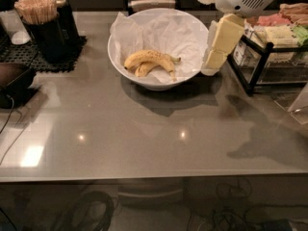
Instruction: Pick banana from white bowl
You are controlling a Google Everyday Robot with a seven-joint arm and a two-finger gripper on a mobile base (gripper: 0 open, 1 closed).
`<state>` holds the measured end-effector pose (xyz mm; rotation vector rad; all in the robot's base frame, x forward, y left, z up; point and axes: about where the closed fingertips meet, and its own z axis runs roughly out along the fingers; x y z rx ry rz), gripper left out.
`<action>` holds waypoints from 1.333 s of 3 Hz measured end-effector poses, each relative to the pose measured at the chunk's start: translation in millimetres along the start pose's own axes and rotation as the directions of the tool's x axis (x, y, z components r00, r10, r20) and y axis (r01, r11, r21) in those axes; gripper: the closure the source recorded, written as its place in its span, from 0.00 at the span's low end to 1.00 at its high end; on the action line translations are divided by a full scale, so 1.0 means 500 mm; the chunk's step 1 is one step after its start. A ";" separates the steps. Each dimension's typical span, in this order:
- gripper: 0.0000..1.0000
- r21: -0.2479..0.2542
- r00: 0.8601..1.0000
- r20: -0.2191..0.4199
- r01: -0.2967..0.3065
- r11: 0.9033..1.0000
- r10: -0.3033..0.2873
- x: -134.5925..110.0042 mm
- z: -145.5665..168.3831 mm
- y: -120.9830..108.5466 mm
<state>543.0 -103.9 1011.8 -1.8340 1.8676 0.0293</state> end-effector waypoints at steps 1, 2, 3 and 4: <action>0.00 0.004 1.000 0.006 0.008 1.000 -0.008 -0.009 0.000 -0.005; 0.00 0.005 1.000 0.020 0.002 1.000 -0.002 -0.008 0.001 -0.005; 0.00 -0.005 0.996 0.084 0.009 1.000 -0.008 -0.006 0.037 -0.052; 0.00 -0.047 0.990 0.129 0.063 0.997 -0.056 -0.030 0.103 -0.116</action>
Offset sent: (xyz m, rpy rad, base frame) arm 0.0021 0.0007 -0.0003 0.0339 0.0001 0.0021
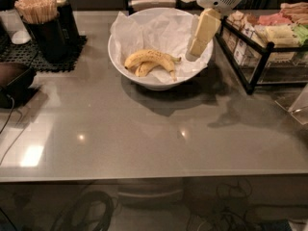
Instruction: Pick banana from white bowl
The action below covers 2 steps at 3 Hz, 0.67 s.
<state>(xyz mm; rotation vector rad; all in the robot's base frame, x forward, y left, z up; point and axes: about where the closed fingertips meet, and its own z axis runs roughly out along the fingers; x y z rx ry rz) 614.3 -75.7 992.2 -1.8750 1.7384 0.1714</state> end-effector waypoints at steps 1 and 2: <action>0.19 0.018 1.000 0.013 0.003 1.000 -0.004 -0.008 -0.003 -0.018; 0.40 0.016 1.000 0.013 0.003 1.000 -0.003 -0.008 -0.001 -0.017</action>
Offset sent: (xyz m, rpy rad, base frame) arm 0.0088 0.0035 0.0066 0.0154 -0.0185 0.0005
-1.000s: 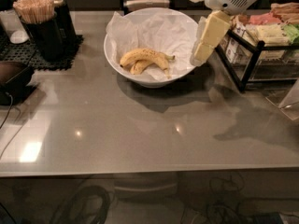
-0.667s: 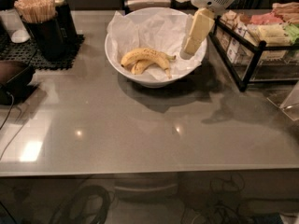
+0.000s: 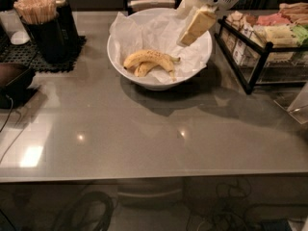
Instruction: Pick banana from white bowl
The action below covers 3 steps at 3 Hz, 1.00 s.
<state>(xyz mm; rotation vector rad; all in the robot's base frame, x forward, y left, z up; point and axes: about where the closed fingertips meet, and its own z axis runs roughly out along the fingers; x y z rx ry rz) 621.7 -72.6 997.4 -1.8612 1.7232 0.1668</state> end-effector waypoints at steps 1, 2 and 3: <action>0.30 0.016 0.999 0.032 -0.043 0.999 0.043 0.026 0.027 -0.009; 0.13 -0.016 0.997 0.063 -0.052 0.999 0.053 0.040 0.095 -0.031; 0.21 -0.078 0.995 0.084 -0.038 0.996 0.044 0.037 0.177 -0.044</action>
Offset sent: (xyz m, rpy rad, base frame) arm 0.0665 0.0257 -0.0795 0.1076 0.0861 0.0244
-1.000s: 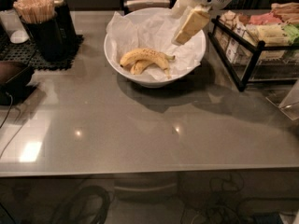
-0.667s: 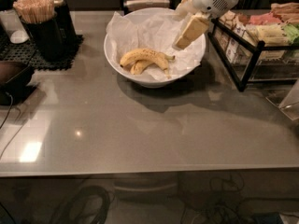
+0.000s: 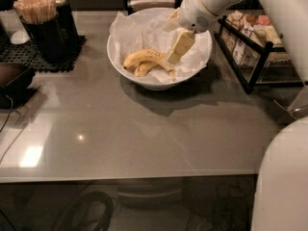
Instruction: Pick banana from white bowl
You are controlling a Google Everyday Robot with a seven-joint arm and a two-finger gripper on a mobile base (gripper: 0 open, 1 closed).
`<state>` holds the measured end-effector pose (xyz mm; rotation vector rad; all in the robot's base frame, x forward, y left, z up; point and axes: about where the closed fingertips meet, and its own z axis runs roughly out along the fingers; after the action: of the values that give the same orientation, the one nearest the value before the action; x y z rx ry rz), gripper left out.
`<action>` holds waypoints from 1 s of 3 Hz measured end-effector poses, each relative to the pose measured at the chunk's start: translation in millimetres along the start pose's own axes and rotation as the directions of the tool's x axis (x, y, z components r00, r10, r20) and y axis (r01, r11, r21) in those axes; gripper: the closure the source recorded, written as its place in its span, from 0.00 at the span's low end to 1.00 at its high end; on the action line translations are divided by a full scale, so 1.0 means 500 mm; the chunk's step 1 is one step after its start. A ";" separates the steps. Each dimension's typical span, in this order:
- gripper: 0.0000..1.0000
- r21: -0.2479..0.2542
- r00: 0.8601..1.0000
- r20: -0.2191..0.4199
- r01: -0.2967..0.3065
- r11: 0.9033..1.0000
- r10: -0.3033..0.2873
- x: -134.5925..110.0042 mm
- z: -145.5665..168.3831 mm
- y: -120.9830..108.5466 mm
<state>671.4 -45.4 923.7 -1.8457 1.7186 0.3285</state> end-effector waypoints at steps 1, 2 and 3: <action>0.21 -0.034 1.000 -0.005 -0.005 0.999 0.005 0.003 0.052 -0.021; 0.20 -0.059 0.999 -0.032 0.003 0.998 -0.005 -0.001 0.095 -0.038; 0.23 -0.070 0.998 -0.060 -0.020 0.997 0.016 0.006 0.124 -0.049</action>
Offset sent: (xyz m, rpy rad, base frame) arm 0.0452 0.0381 -0.0412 -0.0860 0.0633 0.0417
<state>708.6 -12.9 879.0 -1.9087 1.7856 0.3489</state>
